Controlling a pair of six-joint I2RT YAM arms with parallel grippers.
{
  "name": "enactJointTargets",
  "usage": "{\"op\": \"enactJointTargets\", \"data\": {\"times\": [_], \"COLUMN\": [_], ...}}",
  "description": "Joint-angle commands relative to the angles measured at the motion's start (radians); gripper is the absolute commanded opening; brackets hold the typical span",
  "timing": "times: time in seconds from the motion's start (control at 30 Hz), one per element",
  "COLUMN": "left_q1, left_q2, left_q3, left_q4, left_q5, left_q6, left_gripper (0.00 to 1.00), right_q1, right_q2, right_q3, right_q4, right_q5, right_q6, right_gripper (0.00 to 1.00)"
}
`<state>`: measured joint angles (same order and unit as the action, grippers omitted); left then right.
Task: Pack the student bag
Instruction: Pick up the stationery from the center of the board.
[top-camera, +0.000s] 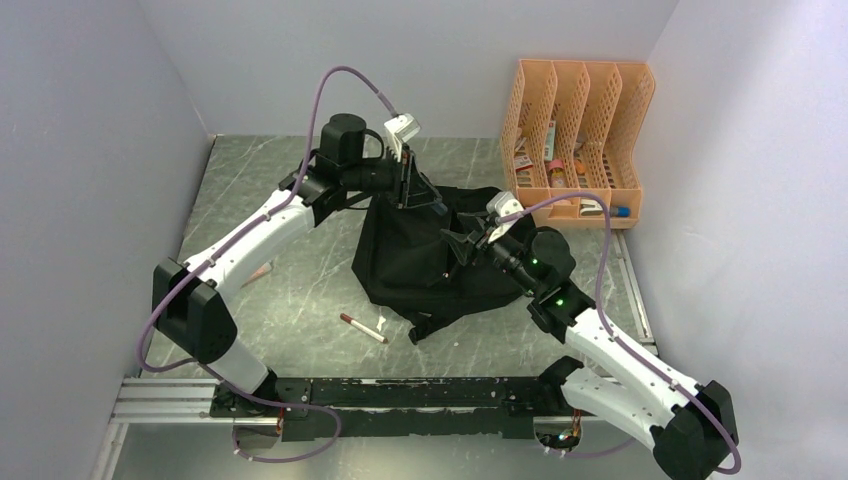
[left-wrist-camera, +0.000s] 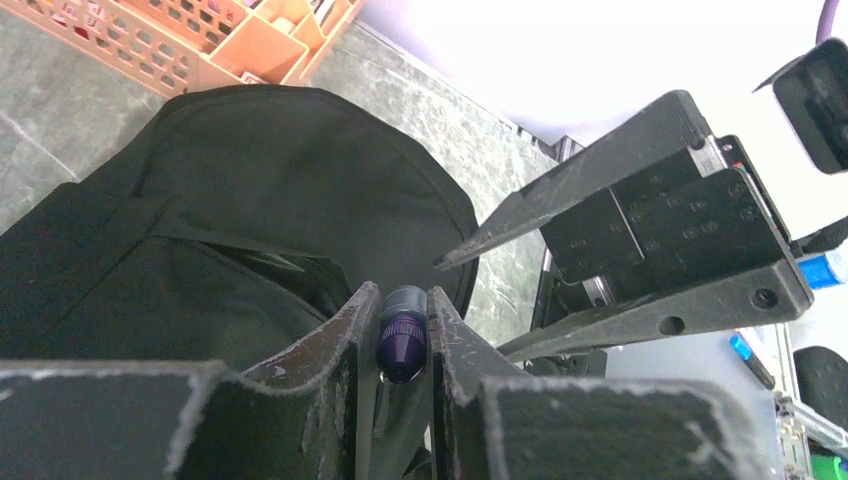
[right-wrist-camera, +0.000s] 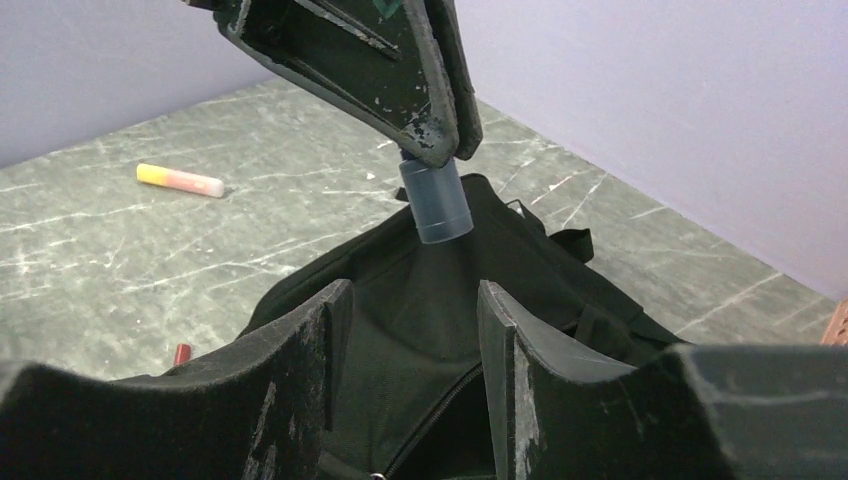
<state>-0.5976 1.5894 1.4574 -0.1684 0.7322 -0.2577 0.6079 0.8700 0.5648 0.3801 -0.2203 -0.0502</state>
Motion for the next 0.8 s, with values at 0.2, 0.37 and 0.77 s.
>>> {"op": "enactJointTargets", "data": {"times": [0.2, 0.37, 0.77], "left_q1": [-0.038, -0.057, -0.075], "left_q2": [-0.016, -0.005, -0.005], "left_q3": [0.019, 0.037, 0.034], "left_q4": [-0.035, -0.064, -0.074], "left_q5": [0.116, 0.118, 0.132], "left_q6": [0.087, 0.111, 0.114], "left_gripper": [0.1, 0.09, 0.09], "right_q1": [0.007, 0.009, 0.01], "right_q2": [0.007, 0.013, 0.023], "right_q3": [0.032, 0.031, 0.041], "right_q4": [0.015, 0.018, 0.005], "right_q5": [0.013, 0.007, -0.028], "right_q6": [-0.035, -0.031, 0.011], "right_gripper": [0.52, 0.53, 0.31]}}
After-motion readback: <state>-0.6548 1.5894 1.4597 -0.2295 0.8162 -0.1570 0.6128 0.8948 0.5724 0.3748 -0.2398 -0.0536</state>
